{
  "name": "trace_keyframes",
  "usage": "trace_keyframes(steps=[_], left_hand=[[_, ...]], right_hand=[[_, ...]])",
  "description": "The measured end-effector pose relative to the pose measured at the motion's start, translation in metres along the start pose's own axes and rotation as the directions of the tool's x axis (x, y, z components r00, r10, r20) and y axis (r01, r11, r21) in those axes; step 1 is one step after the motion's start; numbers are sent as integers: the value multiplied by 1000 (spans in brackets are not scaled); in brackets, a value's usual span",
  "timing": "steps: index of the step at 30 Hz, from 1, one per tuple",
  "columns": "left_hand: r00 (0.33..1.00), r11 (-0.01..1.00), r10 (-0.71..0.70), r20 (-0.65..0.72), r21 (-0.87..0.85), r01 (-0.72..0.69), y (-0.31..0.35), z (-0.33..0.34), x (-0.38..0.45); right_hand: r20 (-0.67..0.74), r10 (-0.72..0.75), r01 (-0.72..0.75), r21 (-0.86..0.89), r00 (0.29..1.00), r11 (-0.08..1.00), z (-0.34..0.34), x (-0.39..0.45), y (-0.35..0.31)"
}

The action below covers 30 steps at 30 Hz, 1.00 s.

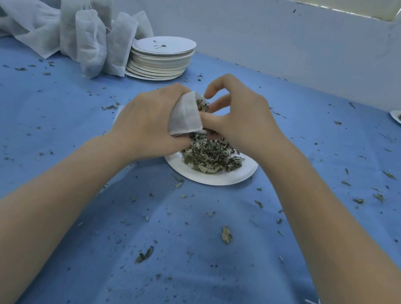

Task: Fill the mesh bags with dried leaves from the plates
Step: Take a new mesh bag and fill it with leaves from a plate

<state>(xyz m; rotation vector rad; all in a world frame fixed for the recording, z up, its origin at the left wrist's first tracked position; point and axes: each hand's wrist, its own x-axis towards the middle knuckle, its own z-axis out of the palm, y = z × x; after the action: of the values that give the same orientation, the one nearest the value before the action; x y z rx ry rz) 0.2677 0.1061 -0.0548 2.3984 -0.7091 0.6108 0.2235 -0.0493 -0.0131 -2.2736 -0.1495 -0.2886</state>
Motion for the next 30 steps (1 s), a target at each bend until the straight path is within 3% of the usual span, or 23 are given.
trace_keyframes(steps=[4, 7, 12, 15, 20, 24, 25, 27, 30], left_hand=[[1000, 999, 21, 15, 29, -21, -4, 0, 0], [1000, 998, 29, -3, 48, -28, -5, 0, 0], [999, 997, 49, -22, -54, -50, 0, 2, -2], [1000, 997, 29, -10, -74, -30, 2, 5, -3], [998, 997, 43, -34, -67, -45, 3, 4, -3], [997, 998, 39, -74, 50, -35, 0, -1, -1], [997, 997, 22, -71, 73, -17, -2, -2, 0], [998, 993, -11, -55, 114, 18, -6, -4, 1], [1000, 993, -29, -12, 113, 30, -8, -5, 2]], right_hand=[[-9, 92, -89, 172, 996, 981, -9, 1, -2], [66, 64, -80, 264, 996, 961, -14, -1, -4], [5, -113, 113, -118, 994, 987, 1, -1, -7], [63, -180, 187, -136, 982, 973, 10, -2, -8], [271, -179, 180, 18, 946, 983, 1, -3, -2], [60, -158, 136, 274, 986, 952, -9, 1, 6], [-15, -129, 128, 251, 992, 959, -10, 4, 10], [-99, -74, 70, -40, 992, 997, -12, 9, 18], [63, 77, -39, -471, 995, 881, -9, 12, 34]])
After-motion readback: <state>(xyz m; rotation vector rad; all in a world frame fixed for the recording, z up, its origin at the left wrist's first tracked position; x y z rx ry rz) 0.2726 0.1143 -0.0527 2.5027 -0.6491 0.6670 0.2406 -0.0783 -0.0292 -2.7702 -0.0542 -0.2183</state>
